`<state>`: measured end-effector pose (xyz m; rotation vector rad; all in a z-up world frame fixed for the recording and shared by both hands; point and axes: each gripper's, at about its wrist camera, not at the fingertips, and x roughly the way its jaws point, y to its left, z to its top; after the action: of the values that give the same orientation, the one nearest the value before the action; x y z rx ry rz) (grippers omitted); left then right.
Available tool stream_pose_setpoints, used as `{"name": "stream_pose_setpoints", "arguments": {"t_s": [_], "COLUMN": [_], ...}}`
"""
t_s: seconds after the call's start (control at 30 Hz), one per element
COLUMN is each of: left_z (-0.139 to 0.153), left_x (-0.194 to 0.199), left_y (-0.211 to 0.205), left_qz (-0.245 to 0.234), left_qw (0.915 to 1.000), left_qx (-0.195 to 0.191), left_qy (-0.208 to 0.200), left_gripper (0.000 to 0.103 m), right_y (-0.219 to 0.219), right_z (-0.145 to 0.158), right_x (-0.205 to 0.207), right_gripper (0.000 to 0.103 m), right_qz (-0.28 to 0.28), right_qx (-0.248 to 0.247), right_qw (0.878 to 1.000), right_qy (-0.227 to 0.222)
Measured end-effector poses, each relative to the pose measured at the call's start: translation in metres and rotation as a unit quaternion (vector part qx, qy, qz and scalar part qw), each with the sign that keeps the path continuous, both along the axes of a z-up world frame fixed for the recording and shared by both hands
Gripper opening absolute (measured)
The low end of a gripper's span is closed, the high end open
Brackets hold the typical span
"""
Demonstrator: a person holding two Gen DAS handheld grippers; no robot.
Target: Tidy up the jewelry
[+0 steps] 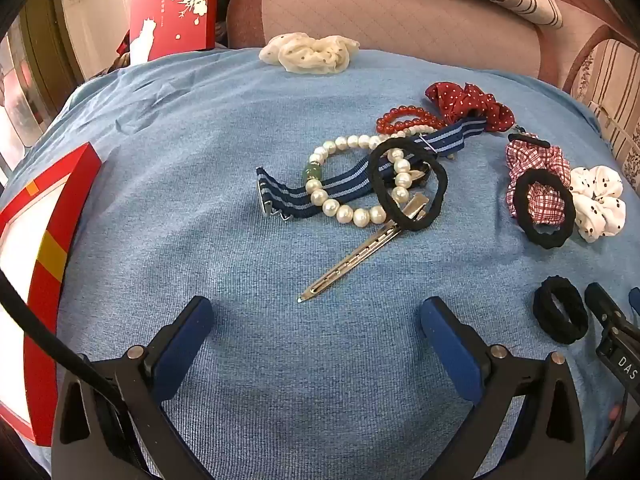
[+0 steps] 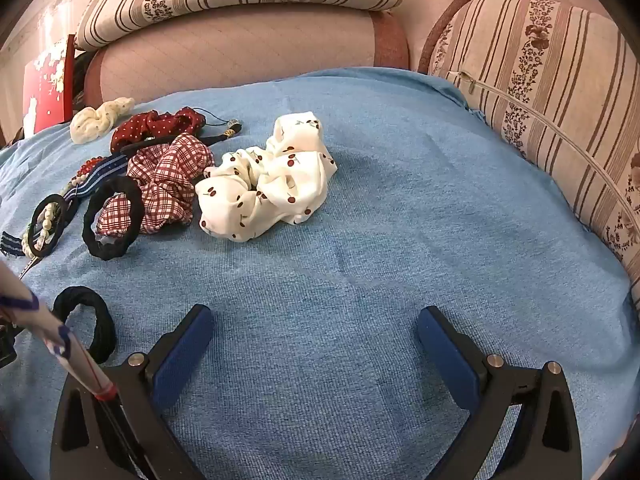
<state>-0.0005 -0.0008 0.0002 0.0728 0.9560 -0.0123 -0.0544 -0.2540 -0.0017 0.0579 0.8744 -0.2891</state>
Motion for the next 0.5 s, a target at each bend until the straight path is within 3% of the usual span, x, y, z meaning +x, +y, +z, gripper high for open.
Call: {"name": "stream_pose_setpoints", "arguments": {"t_s": [0.5], "left_z": [-0.0001], "left_x": [0.0004], "left_y": [0.0008], "left_qz": [0.000], "left_qw": [0.9999], "left_qx": [-0.009], "left_qy": [0.005], "left_gripper": [0.103], "right_y": [0.0014], "right_z": [0.0006], "right_x": [0.0017], "right_gripper": [0.103], "right_qz": [0.000], "right_qx": [0.000], "right_qw": [1.000], "right_qy": [0.009]}}
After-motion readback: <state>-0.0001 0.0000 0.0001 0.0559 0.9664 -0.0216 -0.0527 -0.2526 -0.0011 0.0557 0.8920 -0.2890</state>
